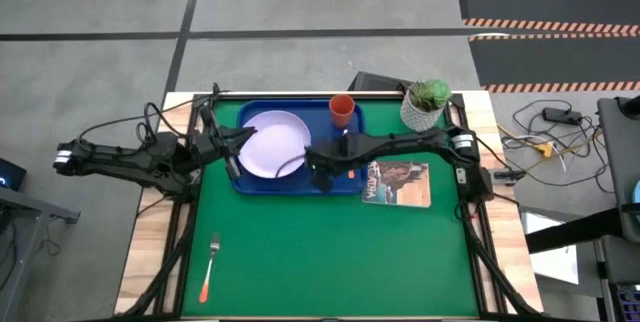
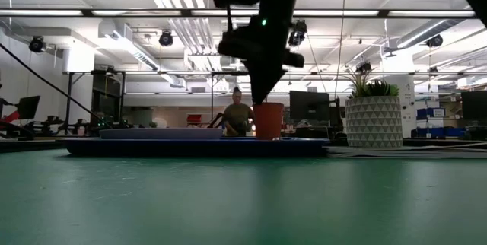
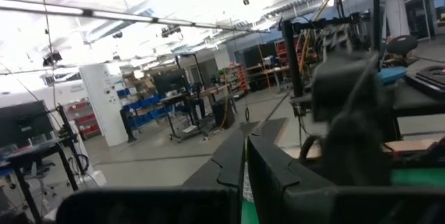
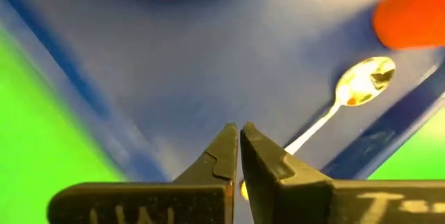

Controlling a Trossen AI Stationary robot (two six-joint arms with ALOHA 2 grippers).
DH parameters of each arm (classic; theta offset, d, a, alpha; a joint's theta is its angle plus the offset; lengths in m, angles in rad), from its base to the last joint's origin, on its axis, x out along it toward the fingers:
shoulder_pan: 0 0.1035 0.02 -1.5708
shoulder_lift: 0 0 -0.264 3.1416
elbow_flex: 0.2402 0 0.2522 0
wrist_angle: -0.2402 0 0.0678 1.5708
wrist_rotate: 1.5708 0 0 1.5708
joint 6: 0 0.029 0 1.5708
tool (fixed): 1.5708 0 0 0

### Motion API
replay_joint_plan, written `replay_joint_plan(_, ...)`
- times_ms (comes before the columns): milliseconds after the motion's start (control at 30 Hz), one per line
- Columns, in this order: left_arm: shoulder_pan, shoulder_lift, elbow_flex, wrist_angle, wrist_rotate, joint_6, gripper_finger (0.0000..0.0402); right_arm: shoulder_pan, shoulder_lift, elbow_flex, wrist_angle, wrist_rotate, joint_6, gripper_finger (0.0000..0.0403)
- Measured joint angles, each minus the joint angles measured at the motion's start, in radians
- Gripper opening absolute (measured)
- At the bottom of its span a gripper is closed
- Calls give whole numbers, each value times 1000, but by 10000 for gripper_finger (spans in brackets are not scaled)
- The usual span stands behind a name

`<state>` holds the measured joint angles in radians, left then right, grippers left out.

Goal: Pick and place plate/cup/fork/spoon on tray
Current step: Put the orange fork on the blue serving tray to the left of the orange spoon

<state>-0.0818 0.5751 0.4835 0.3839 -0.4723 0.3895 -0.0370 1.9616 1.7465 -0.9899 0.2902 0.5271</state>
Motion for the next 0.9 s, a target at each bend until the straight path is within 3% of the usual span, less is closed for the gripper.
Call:
replay_joint_plan(133,0,3,0,-23,0,-76,1,76,-46,-35,15,8,-85,9)
replay_joint_plan(333,0,22,0,-40,53,-199,1,164,-157,-192,124,133,-125,9)
replay_joint_plan(567,0,73,0,-57,104,-221,1,198,-342,-502,488,164,-193,9)
replay_joint_plan(733,0,117,0,-135,105,-352,1,196,-463,-693,740,156,-283,9)
replay_joint_plan(900,1,187,0,-188,106,-515,1,196,-561,-854,1036,144,-473,9)
